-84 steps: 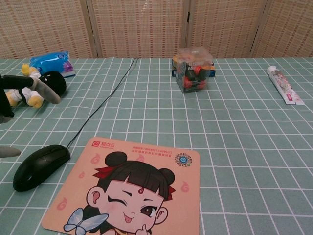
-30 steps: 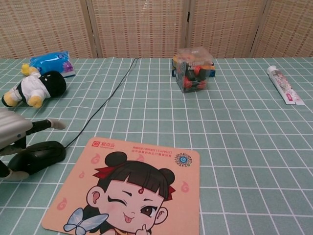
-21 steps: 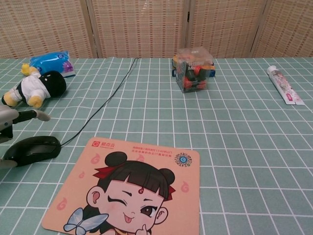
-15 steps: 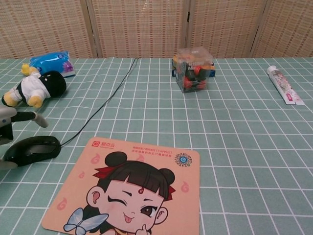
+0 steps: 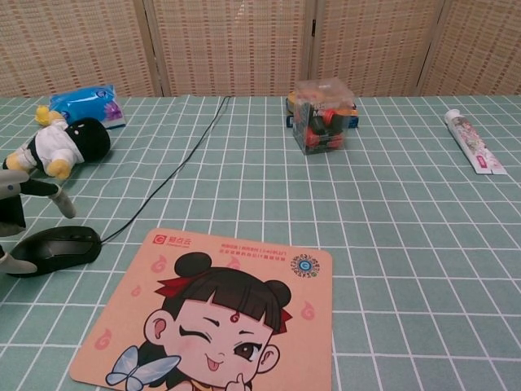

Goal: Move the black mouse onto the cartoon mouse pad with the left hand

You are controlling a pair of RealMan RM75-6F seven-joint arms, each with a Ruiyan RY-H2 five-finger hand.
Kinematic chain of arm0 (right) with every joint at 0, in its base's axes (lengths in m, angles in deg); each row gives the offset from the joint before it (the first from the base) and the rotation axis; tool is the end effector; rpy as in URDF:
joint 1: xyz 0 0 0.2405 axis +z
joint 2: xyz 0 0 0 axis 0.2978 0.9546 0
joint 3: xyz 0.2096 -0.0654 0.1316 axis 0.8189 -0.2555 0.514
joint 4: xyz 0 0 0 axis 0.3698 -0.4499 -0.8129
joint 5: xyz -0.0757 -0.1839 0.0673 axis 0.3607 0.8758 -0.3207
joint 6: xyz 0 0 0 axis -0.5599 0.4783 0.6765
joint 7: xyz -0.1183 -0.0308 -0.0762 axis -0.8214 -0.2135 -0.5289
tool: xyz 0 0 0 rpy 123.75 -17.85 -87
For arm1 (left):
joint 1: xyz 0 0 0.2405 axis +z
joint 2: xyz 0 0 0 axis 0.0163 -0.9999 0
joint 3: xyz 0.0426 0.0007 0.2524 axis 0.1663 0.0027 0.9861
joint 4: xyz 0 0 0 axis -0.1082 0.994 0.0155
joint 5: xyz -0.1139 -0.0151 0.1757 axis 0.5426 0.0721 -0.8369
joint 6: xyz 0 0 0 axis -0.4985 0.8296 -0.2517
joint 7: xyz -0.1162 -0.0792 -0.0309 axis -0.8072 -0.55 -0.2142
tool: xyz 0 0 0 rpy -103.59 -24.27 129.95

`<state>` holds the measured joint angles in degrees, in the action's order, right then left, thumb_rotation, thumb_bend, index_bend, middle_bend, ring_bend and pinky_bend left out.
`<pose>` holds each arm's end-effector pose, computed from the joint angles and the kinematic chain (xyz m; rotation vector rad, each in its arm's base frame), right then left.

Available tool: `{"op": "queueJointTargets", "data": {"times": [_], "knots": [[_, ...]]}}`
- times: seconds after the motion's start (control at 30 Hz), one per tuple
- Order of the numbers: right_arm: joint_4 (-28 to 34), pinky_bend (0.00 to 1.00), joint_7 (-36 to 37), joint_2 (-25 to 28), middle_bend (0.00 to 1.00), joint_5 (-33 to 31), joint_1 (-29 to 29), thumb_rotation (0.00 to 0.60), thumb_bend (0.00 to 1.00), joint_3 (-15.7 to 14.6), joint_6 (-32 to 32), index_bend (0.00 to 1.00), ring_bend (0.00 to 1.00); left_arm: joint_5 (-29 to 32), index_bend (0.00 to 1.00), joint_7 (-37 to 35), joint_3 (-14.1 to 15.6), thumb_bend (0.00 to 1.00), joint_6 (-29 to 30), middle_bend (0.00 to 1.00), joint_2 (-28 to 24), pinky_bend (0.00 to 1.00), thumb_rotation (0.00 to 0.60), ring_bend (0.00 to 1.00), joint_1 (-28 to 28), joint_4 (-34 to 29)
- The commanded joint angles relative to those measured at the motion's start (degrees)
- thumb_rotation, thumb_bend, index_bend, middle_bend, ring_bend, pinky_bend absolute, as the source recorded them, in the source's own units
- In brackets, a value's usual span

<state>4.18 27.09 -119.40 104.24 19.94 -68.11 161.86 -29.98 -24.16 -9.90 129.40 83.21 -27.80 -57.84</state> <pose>-0.3166 -0.1704 0.1937 1.3637 -0.8737 1.0330 -0.2409 0.2636 0.0403 -1.7561 -1.1302 -0.6100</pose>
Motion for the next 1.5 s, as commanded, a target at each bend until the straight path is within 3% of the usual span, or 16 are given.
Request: {"op": "queueJointTargets", "data": {"times": [0.03, 0.37, 0.7, 1.0, 1.5], "knots": [[0.0, 0.38, 0.0, 0.0, 0.40, 0.0, 0.0, 0.600, 0.41, 0.0, 0.0, 0.35, 0.31, 3.2, 0.36, 1.5, 0.1, 0.00, -0.2, 1.00, 0.2, 1.00, 0.600, 1.00, -1.0, -0.7], [0.0, 0.38, -0.3, -0.1, 0.40, 0.1, 0.0, 0.600, 0.41, -0.1, -0.1, 0.35, 0.31, 9.3, 0.40, 5.3, 0.4, 0.00, 2.6, 1.00, 1.6, 1.00, 0.600, 1.00, -2.5, -0.5], [0.1, 0.38, -0.2, 0.0, 0.40, 0.1, 0.0, 0.600, 0.41, -0.1, -0.1, 0.35, 0.31, 13.1, 0.52, 8.2, 0.8, 0.03, 5.4, 1.00, 2.8, 1.00, 0.600, 1.00, -3.5, -0.5], [0.1, 0.38, 0.0, 0.0, 0.40, 0.2, -0.1, 0.600, 0.41, -0.1, 0.2, 0.35, 0.31, 8.8, 0.62, 5.3, 1.0, 0.11, 8.2, 1.00, 2.2, 1.00, 0.600, 1.00, -2.5, -3.3], [0.1, 0.38, 0.6, 0.3, 0.40, 0.3, -0.3, 0.600, 0.41, -0.1, 0.7, 0.35, 0.31, 2.3, 0.66, -0.9, 1.2, 0.12, 7.3, 1.00, -1.5, 1.00, 0.600, 1.00, -2.1, -12.1]]}}
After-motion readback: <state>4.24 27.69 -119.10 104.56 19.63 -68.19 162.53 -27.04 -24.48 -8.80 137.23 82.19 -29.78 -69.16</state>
